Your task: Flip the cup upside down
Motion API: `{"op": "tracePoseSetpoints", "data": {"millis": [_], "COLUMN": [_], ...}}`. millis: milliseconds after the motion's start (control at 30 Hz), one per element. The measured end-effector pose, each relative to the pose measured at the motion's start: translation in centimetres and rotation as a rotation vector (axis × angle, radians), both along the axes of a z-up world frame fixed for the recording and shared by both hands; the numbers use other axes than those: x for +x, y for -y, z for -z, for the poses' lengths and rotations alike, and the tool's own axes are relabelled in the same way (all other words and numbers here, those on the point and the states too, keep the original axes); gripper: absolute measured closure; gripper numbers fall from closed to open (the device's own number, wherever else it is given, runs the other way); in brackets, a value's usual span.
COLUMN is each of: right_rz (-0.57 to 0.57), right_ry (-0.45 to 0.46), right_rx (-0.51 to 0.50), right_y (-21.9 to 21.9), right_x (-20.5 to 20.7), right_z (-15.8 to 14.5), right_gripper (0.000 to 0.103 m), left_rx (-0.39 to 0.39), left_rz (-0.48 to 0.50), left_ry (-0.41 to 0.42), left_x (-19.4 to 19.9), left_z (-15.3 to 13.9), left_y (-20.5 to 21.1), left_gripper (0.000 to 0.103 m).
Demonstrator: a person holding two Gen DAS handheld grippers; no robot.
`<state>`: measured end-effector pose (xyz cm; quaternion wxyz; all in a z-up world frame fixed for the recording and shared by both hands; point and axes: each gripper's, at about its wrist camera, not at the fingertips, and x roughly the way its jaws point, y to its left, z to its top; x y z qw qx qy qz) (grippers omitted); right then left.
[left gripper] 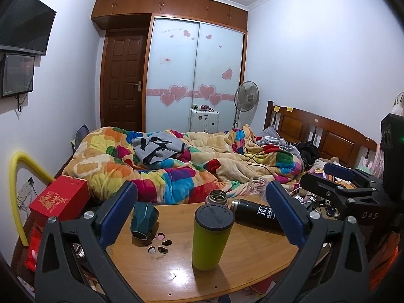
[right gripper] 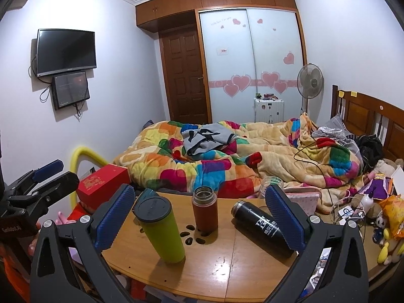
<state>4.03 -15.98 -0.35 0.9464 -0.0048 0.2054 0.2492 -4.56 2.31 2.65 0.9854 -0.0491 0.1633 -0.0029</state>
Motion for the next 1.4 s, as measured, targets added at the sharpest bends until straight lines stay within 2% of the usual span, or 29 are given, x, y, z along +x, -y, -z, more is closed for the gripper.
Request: {"op": "tracePoseSetpoints", "data": {"millis": [533, 1400], "right_rz": [-0.001, 0.001], "right_ry": [-0.001, 0.003], "right_rx": [0.001, 0.002], "right_y": [0.1, 0.1], "right_x": [0.0, -0.1], "right_z": [-0.2, -0.3], "right_gripper": [0.0, 0.0], "left_rx": [0.029, 0.032], "left_rz": [0.014, 0.027], "left_ry": [0.003, 0.001], "left_x": [0.0, -0.3], "left_z": [0.1, 0.1], "left_y": [0.9, 1.6], "left_gripper": [0.0, 0.0]}}
